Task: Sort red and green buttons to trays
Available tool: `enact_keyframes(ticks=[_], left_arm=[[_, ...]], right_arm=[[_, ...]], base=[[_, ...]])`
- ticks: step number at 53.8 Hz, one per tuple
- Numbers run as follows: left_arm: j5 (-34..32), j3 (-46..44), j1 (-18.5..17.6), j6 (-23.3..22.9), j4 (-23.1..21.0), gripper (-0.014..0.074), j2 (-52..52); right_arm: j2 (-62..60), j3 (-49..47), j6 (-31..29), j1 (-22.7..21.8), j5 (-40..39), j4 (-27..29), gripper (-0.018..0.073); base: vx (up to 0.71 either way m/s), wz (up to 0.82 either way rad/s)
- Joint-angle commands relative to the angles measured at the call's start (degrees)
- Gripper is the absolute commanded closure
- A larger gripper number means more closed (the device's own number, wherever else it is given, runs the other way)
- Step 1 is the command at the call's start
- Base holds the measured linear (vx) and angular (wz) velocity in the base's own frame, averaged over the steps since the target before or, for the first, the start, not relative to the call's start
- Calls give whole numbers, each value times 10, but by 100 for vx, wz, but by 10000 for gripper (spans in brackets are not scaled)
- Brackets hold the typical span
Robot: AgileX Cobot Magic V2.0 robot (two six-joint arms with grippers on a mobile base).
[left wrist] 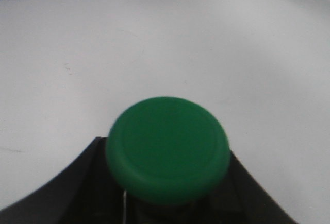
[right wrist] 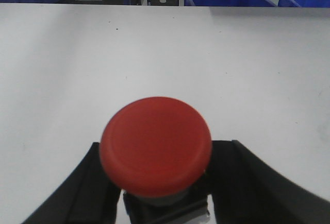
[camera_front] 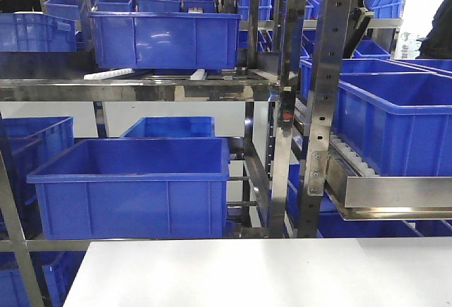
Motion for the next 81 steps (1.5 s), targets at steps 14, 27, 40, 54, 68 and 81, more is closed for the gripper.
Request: enact_keyframes(ticks=[14, 27, 40, 54, 68, 81], left_arm=[[-100, -3, -1, -100, 41, 602, -64], [96, -6, -1, -112, 36, 599, -194], [377, -53, -1, -127, 46, 596, -350], [522, -105, -3, -216, 103, 596, -490], [680, -106, -30, -206, 102, 596, -589], [748, -106, -98, -181, 75, 596, -648]], right_arm=[[-20, -4, -6, -3, -112, -1, 572], [-35, -6, 20, -3, -110, -27, 570], [-114, -6, 152, -3, -27, -51, 570], [-204, -7, 207, -3, 8, -94, 570], [-316, -112, 285, -3, 257, -207, 570], [-454, -207, 428, -3, 416, -435, 570]], base=[[0, 0], [0, 0], [0, 0], [0, 0], [0, 0], [0, 0]])
